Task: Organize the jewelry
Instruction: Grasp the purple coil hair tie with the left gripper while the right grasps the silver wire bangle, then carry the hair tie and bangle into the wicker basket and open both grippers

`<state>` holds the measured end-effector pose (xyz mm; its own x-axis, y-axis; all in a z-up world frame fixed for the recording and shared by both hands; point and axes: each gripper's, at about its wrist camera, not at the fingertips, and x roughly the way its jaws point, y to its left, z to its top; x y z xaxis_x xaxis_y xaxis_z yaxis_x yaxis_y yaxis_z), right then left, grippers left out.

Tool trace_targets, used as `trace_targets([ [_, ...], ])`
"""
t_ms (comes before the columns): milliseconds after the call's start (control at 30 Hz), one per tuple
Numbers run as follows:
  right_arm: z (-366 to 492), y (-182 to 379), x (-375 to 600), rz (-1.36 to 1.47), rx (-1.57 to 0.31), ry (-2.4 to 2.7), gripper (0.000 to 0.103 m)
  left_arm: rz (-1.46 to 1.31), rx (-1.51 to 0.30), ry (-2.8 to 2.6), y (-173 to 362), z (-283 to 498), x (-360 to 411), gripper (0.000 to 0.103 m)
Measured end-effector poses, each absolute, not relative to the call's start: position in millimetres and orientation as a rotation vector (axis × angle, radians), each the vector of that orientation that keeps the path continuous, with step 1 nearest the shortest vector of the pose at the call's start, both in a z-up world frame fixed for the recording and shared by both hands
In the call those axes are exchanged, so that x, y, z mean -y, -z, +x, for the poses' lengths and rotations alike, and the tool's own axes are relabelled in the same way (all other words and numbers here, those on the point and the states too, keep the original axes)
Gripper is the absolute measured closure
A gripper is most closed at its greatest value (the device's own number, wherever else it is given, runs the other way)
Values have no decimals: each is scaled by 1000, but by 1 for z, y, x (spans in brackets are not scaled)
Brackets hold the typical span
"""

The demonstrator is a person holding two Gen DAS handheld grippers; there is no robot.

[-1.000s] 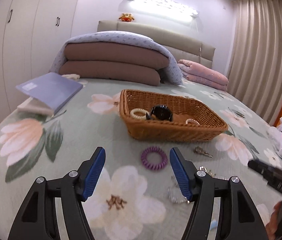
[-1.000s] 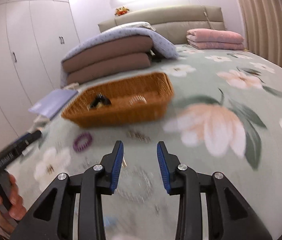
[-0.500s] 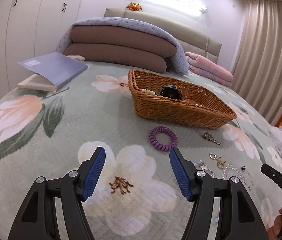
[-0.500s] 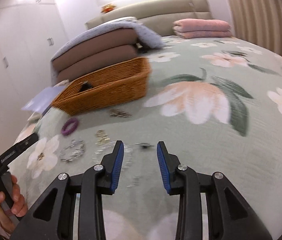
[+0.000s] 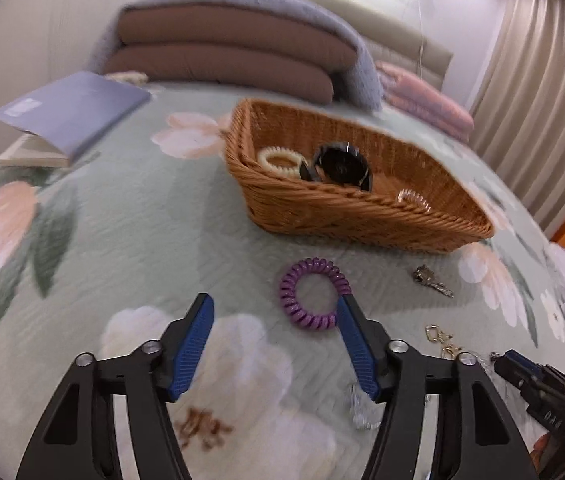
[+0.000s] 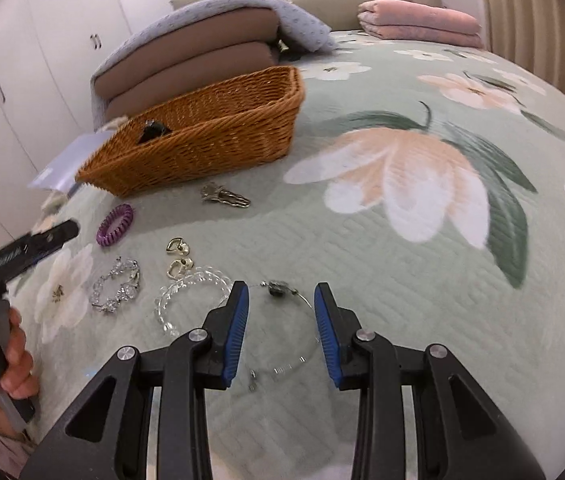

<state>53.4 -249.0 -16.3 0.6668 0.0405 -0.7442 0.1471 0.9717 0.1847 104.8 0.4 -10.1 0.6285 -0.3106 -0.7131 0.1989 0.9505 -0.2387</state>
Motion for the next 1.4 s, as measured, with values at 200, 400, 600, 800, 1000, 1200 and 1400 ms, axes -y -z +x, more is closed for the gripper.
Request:
trace_targets([
  [200,56,24,249,241,-849,37,66,-126,-909,291,26,130,13,48],
  [400,65,24,240,188,-851,57,70,-72,-895,275,27,130,23,70],
  [600,60,24,247,231,-820,45,91,-111,-876,313,28,130,17,91],
  [800,51,20,251,261,-774,40,91,-172,-836,362,25,122,7,92],
  [1000,39,10,259,294,-699,49,91,-169,-691,377,7,99,3,92],
  [1200,28,-24,261,303,-572,73,91,-157,-588,386,-14,82,4,92],
  [1400,49,-66,258,300,-508,59,91,-184,-548,400,-53,86,-2,92],
])
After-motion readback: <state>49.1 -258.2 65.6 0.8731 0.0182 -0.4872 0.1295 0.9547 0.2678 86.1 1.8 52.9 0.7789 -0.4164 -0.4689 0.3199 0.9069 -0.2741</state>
